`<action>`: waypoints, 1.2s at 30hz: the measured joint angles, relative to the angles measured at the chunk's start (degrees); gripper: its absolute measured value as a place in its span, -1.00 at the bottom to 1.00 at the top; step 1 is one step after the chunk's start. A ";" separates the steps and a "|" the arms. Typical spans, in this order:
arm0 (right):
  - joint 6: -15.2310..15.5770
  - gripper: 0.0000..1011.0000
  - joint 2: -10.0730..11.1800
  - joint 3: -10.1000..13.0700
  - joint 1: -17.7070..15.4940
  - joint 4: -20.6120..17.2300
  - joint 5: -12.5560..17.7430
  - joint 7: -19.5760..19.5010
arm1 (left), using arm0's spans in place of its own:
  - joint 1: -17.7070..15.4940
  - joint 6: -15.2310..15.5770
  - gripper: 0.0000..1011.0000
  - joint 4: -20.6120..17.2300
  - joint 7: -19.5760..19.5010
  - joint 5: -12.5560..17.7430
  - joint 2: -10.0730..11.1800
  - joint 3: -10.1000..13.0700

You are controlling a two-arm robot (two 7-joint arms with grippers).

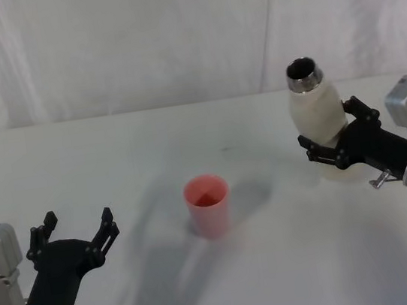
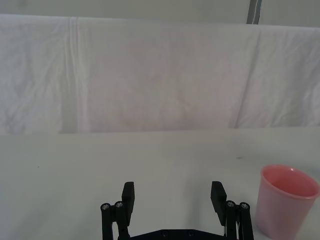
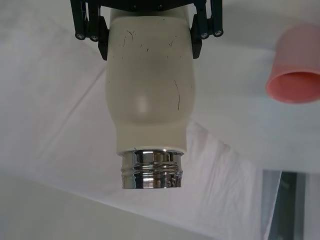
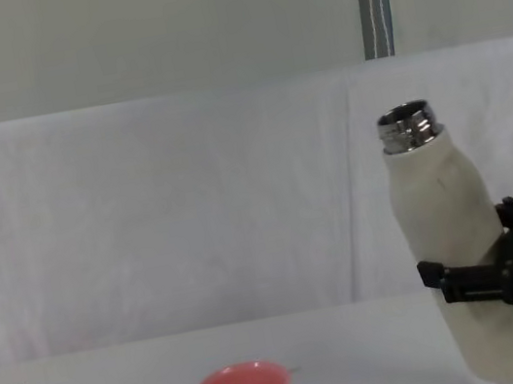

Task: Grasp the thermos with one hand and pour water into the cup lid.

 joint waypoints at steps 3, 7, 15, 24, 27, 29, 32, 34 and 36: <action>0.29 0.90 0.63 -1.00 1.02 -0.31 -2.07 0.04 | 0.00 0.00 0.98 0.00 0.00 0.00 0.00 0.00; 0.42 0.89 1.03 -1.84 2.24 -0.38 -3.82 0.36 | 0.00 0.00 0.98 0.00 0.00 0.00 0.00 0.00; 0.23 0.89 1.56 -3.59 4.32 -0.20 -7.72 0.50 | 0.00 0.00 0.98 0.00 0.00 0.00 0.00 0.00; -0.41 0.89 2.14 -6.21 6.00 -0.99 -14.75 -1.31 | 0.00 0.00 0.98 0.00 0.00 0.00 0.00 0.00; -0.48 0.89 2.46 -7.33 6.51 -1.34 -18.09 -2.21 | 0.00 0.00 0.98 0.00 0.00 0.00 0.00 0.00; -0.42 0.89 2.71 -8.30 6.95 -1.62 -20.65 -2.78 | 0.00 0.00 0.98 0.00 0.00 0.00 0.00 0.00; -0.11 0.89 3.03 -9.61 7.69 -1.85 -24.14 -3.35 | 0.00 0.00 0.98 0.00 0.00 0.00 0.00 0.00; 0.08 0.89 3.14 -10.25 8.05 -1.91 -25.91 -3.55 | 0.00 0.00 0.98 0.00 0.00 0.00 0.00 0.00; 0.30 0.89 3.22 -10.79 8.38 -1.98 -27.33 -3.71 | 0.00 0.00 0.98 0.00 0.00 0.00 0.00 0.00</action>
